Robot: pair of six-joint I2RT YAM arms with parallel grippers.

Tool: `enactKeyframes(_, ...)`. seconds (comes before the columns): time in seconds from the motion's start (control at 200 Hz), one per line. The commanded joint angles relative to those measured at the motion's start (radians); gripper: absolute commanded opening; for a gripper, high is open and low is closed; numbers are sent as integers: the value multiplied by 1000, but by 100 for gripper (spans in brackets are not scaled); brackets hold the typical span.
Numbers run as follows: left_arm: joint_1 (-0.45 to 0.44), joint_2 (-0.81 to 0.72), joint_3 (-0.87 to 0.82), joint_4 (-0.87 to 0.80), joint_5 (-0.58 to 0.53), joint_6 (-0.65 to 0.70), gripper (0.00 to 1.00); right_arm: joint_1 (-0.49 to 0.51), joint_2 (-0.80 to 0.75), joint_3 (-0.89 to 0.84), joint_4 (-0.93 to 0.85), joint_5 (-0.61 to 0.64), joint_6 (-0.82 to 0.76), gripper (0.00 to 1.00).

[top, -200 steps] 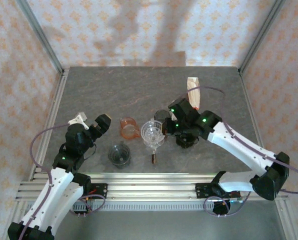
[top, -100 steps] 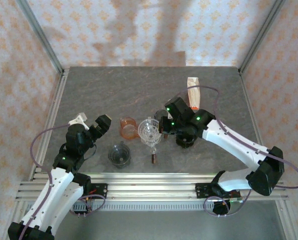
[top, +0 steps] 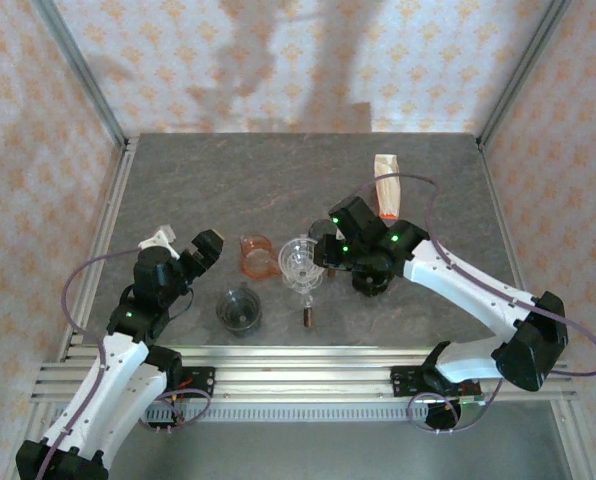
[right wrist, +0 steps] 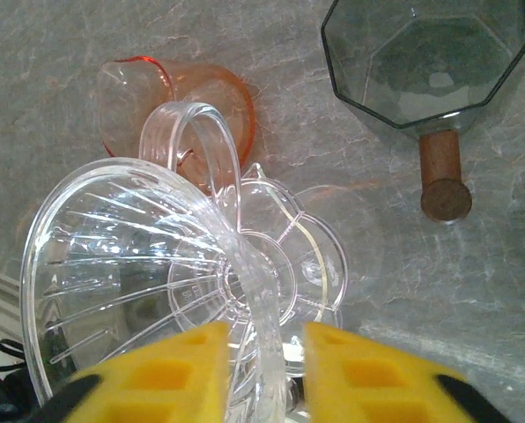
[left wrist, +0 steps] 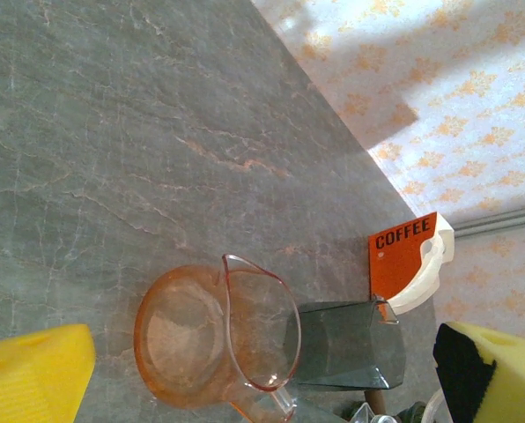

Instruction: Place the coffee filter in the dripper

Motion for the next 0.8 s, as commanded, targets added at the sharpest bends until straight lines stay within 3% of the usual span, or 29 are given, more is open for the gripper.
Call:
enactKeyframes(0.0,-6,1,-4,8,31,22,99,5,-18,-7,11,33,12,39)
enactKeyframes(0.145,-10,-2,-3,2,43,25,99,5,-46,1,0,60,15,49)
enactKeyframes(0.265,-22,-14,-13,18,47,20,99,4,-87,17,-22,133,-3,51)
enactKeyframes(0.566,-48,-11,-5,31,31,26,99,-36,-100,69,43,523,-259,51)
enactKeyframes(0.676,-48,4,-15,43,27,27,99,-214,-37,114,34,425,-277,52)
enactKeyframes(0.796,-47,40,-32,79,49,23,99,-370,-1,65,187,312,-280,53)
